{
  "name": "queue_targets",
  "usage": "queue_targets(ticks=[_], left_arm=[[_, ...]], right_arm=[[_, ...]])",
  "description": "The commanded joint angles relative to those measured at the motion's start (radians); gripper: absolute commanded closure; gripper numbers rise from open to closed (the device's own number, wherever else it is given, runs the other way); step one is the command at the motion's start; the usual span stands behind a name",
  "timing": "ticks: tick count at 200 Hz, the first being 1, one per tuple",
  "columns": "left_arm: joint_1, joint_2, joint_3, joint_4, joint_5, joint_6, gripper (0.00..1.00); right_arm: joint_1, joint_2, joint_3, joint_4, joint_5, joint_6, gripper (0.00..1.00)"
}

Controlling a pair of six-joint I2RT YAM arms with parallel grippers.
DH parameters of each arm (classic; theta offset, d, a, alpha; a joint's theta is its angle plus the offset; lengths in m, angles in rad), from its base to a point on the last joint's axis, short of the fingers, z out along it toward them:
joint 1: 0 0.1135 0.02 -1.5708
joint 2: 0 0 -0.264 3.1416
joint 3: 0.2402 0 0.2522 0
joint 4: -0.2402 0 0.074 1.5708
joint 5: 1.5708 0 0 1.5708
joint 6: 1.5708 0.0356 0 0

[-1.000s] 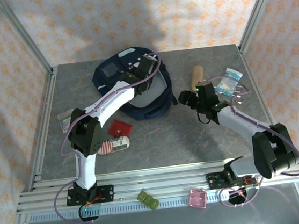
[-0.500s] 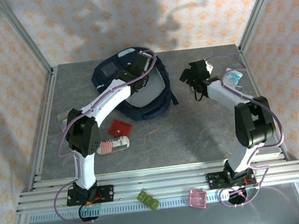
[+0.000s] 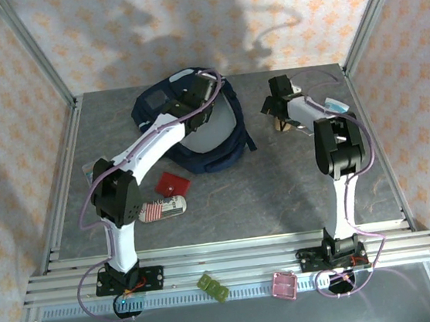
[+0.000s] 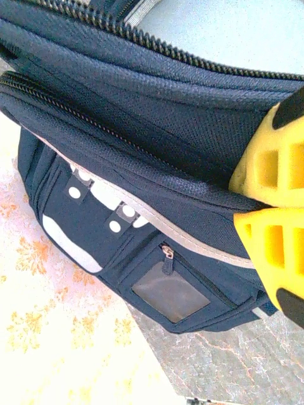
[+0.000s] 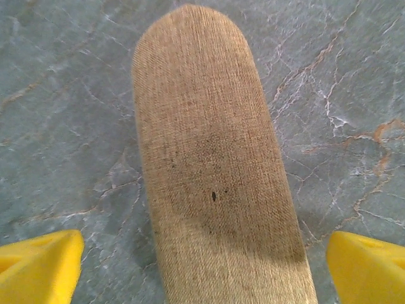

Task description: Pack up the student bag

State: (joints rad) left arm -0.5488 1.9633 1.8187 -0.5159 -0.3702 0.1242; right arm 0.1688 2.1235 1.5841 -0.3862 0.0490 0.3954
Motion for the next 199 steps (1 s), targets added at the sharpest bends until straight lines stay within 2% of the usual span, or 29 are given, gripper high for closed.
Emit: queue_targets(ticks=[1,34,81,108,131,152,199], left_arm=[[0.011,-0.082,0.044,0.039,-0.036,-0.029,1.0],[0.011,-0.081,0.039,0.043,-0.036,-0.033,1.0],[0.012,-0.09,0.025,0.06,-0.038,-0.048,1.0],[0.011,-0.104,0.008,0.073,-0.046,-0.049,1.0],[0.012,-0.113,-0.007,0.085,-0.051,-0.053,1.0],[0.012,-0.114,0.001,0.085,-0.058,-0.067,1.0],[0.012,-0.138,-0.003,0.102,-0.064,-0.08,1.0]], right_arm=[[-0.009,0.034,0.069,-0.068,0.0,-0.034,0.03],[-0.008,0.075,0.08,-0.088,-0.025,-0.042,0.09],[-0.008,0.077,0.069,-0.086,-0.081,-0.054,0.41],[-0.008,0.001,0.049,-0.073,-0.116,-0.06,0.55],[0.014,-0.137,-0.037,-0.009,-0.197,-0.071,0.57],[0.072,-0.245,-0.118,0.045,-0.263,-0.122,0.57],[0.225,-0.345,-0.236,0.1,-0.369,-0.233,0.57]])
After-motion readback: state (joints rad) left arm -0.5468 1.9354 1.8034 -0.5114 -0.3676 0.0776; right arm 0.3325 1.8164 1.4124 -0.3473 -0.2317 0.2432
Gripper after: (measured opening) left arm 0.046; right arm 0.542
